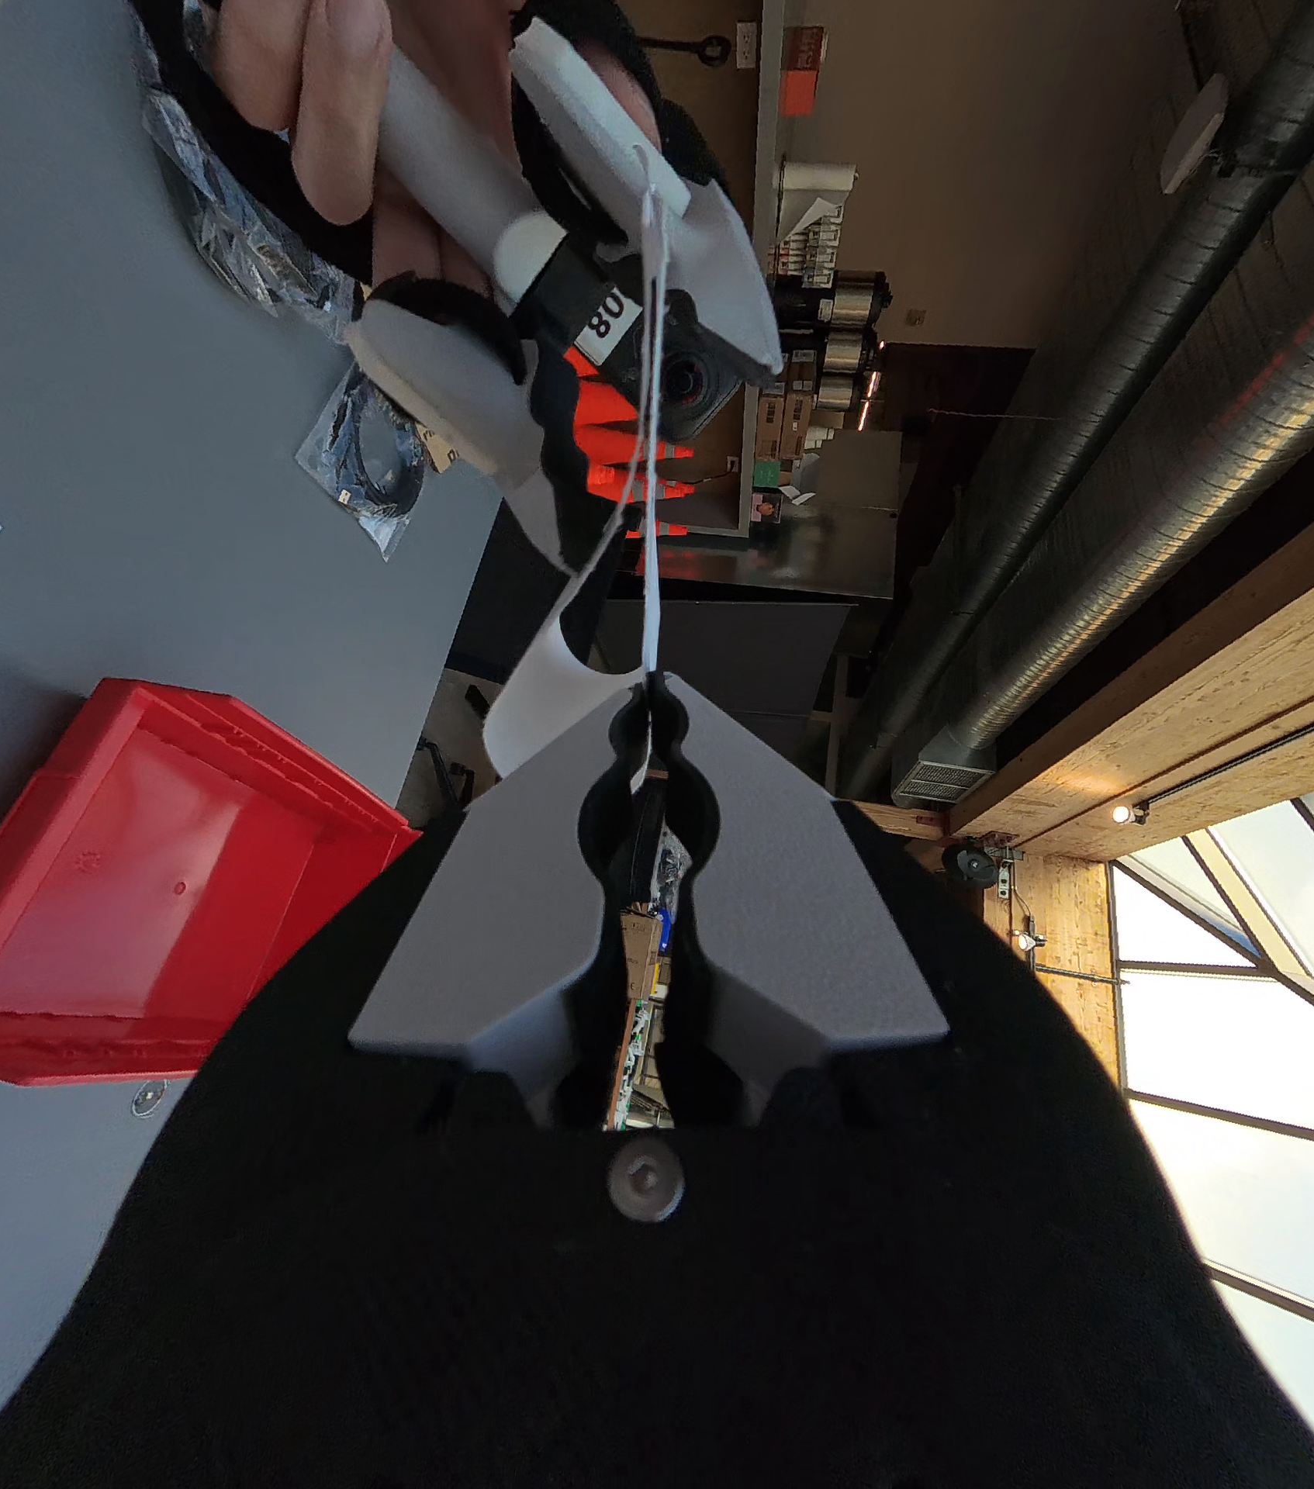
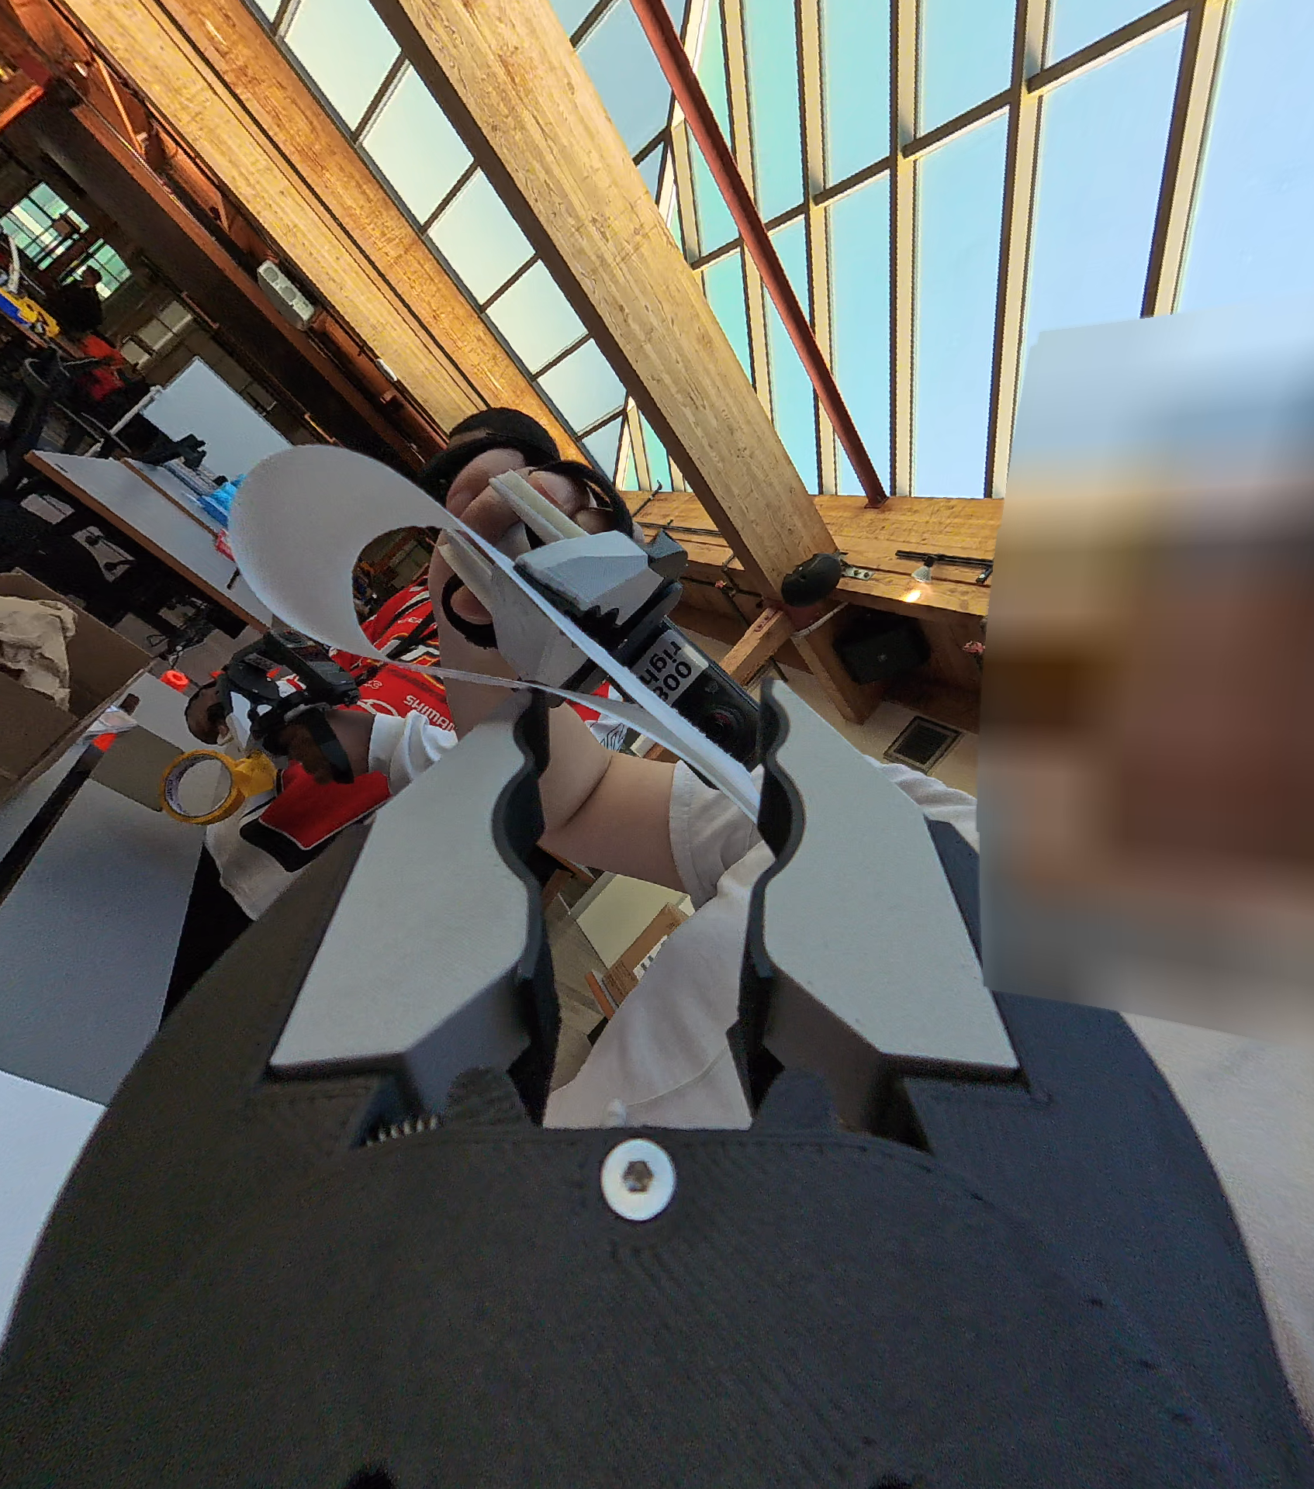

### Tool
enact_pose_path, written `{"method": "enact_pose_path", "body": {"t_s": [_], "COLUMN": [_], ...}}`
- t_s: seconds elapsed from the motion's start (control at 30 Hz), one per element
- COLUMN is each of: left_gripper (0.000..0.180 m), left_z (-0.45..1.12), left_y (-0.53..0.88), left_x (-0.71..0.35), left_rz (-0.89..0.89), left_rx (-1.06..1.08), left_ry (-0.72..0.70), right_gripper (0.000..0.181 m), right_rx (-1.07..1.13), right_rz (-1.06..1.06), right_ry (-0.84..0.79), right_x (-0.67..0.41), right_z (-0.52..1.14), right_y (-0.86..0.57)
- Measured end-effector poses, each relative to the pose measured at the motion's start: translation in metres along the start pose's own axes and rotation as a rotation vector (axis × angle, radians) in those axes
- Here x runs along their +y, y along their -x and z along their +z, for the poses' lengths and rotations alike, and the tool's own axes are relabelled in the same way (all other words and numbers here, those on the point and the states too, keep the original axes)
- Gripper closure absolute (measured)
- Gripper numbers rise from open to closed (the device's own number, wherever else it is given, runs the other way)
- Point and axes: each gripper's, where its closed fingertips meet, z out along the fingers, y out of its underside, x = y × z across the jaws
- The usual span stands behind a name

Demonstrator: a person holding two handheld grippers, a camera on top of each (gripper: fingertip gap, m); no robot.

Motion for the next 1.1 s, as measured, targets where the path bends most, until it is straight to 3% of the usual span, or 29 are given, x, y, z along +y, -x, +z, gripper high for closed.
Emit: {"method": "enact_pose_path", "body": {"t_s": [0.03,0.2,0.27,0.4,0.5,0.6,0.67,0.77,0.83,0.97,1.1], "left_gripper": [0.18,0.18,0.18,0.179,0.165,0.156,0.139,0.107,0.106,0.111,0.14], "left_z": [0.001,0.005,0.006,0.007,0.002,-0.012,-0.017,-0.015,-0.01,0.016,0.025], "left_y": [0.0,0.001,0.001,-0.005,-0.02,-0.037,-0.045,-0.055,-0.06,-0.046,-0.04], "left_x": [0.002,0.003,0.004,0.001,0.008,0.02,0.031,0.035,0.042,0.034,0.027], "left_rz": [-0.01,-0.026,-0.021,0.089,0.255,0.535,0.963,1.697,1.968,2.075,2.126], "left_rx": [0.003,0.015,0.011,0.032,0.06,0.094,0.085,-0.045,-0.113,-0.231,-0.32], "left_ry": [0.012,0.021,0.026,-0.015,-0.01,-0.056,-0.146,-0.487,-0.647,-0.614,-0.613], "right_gripper": [0.141,0.157,0.181,0.181,0.181,0.181,0.181,0.181,0.181,0.181,0.181], "right_rx": [-0.011,-0.147,-0.152,-0.186,-0.193,-0.272,-0.271,-0.327,-0.321,-0.36,-0.39], "right_rz": [0.009,0.059,0.089,0.169,0.224,0.292,0.364,0.424,0.443,0.463,0.471], "right_ry": [0.01,0.09,0.11,0.117,0.095,0.071,0.038,-0.003,-0.012,-0.007,-0.003], "right_x": [0.0,0.009,0.011,0.011,0.005,-0.002,-0.008,-0.016,-0.018,-0.022,-0.023], "right_z": [-0.001,-0.007,-0.008,-0.01,-0.012,-0.018,-0.017,-0.016,-0.012,-0.005,-0.001], "right_y": [0.0,0.015,0.015,0.016,0.012,0.018,0.013,0.016,0.016,0.023,0.026]}}
